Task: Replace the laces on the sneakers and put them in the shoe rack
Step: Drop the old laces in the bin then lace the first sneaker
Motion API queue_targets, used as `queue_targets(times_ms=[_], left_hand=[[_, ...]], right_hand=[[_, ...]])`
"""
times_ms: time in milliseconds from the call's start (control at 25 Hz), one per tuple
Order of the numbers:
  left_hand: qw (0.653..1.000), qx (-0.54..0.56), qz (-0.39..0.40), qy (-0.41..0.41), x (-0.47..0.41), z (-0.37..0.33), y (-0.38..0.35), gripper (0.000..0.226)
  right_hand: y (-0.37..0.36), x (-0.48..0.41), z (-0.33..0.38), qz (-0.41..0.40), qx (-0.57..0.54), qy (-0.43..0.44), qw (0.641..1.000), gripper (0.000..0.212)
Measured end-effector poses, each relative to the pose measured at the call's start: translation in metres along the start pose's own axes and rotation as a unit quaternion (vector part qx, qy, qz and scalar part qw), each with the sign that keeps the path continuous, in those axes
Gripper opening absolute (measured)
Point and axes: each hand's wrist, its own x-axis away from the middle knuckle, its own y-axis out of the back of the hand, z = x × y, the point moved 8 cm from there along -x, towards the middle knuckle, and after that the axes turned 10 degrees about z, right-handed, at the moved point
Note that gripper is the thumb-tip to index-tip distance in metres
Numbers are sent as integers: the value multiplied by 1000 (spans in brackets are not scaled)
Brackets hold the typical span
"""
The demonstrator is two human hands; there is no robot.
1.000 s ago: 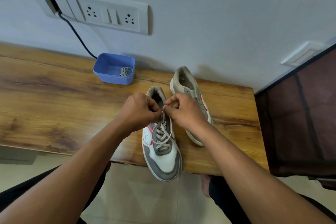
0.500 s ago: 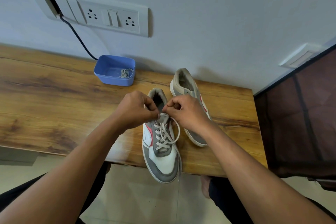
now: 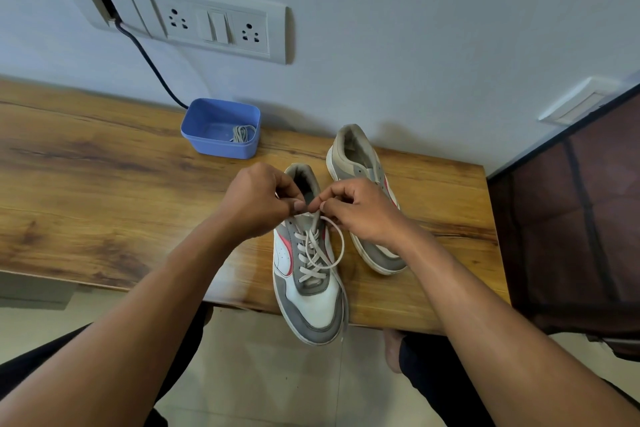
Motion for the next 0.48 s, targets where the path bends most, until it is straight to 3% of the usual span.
queue_targets(times_ms=[320,480], left_hand=[[998,-33,52,-20,5,-6,-14,11],[999,-31,27,-21,8,-10,-13,5]], right_hand=[[2,-3,-4,-19,1,-2,1000,32],[3,-2,-3,-15,11,19,1000,19]])
